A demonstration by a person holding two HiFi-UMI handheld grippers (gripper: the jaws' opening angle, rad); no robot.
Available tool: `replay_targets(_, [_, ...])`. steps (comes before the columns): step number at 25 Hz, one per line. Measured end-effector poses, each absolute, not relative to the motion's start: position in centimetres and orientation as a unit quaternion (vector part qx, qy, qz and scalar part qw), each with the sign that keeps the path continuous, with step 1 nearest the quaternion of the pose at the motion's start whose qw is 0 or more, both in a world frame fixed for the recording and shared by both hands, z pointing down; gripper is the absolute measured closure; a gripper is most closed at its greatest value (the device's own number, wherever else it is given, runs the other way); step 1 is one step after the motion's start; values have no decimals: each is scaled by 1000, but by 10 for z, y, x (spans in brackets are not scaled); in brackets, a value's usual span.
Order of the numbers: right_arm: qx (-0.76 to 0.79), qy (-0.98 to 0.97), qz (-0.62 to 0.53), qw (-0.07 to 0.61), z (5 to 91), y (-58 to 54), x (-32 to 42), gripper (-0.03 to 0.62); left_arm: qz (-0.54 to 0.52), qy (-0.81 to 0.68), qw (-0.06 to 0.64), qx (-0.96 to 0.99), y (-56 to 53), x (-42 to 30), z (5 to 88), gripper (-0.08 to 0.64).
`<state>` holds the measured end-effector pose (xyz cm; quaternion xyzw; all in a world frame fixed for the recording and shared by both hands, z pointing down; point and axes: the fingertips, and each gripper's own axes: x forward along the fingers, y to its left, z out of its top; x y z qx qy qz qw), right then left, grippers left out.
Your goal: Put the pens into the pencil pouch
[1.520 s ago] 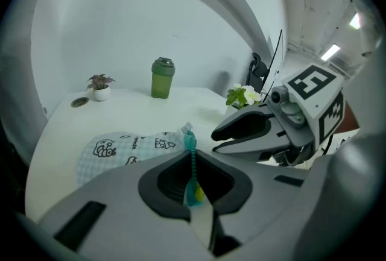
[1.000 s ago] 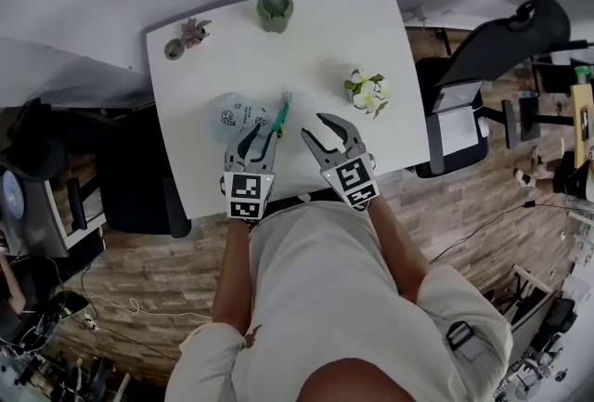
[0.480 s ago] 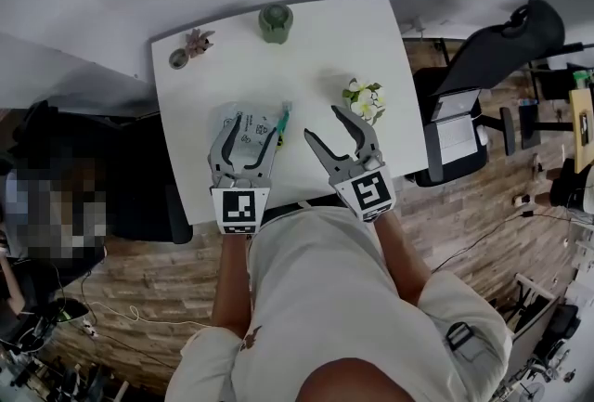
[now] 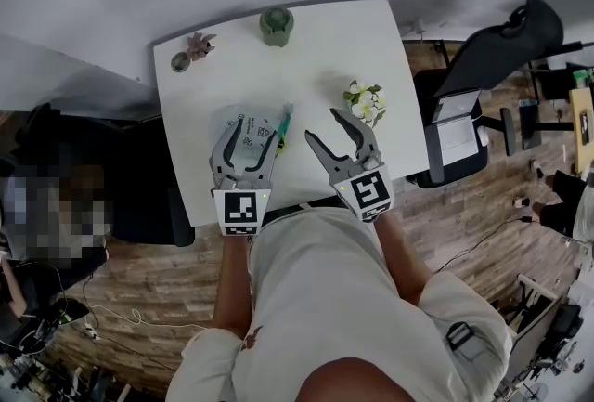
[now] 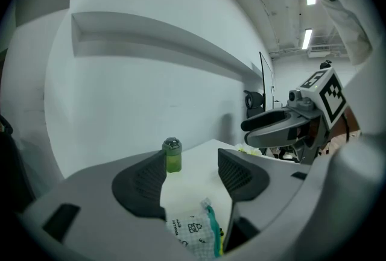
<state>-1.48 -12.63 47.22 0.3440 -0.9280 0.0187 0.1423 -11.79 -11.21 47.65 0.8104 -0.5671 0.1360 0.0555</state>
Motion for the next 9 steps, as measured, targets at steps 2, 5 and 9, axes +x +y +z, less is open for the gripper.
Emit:
replay_targets(2, [344, -928, 19, 143, 473, -126, -16, 345, 137, -566, 55, 811, -113, -118, 477, 296])
replay_targets(5, [344, -927, 19, 144, 475, -126, -17, 347, 139, -565, 55, 811, -113, -118, 479, 299])
replay_targets(9, [346, -926, 20, 147, 476, -126, -17, 350, 142, -563, 56, 812, -113, -118, 481, 302])
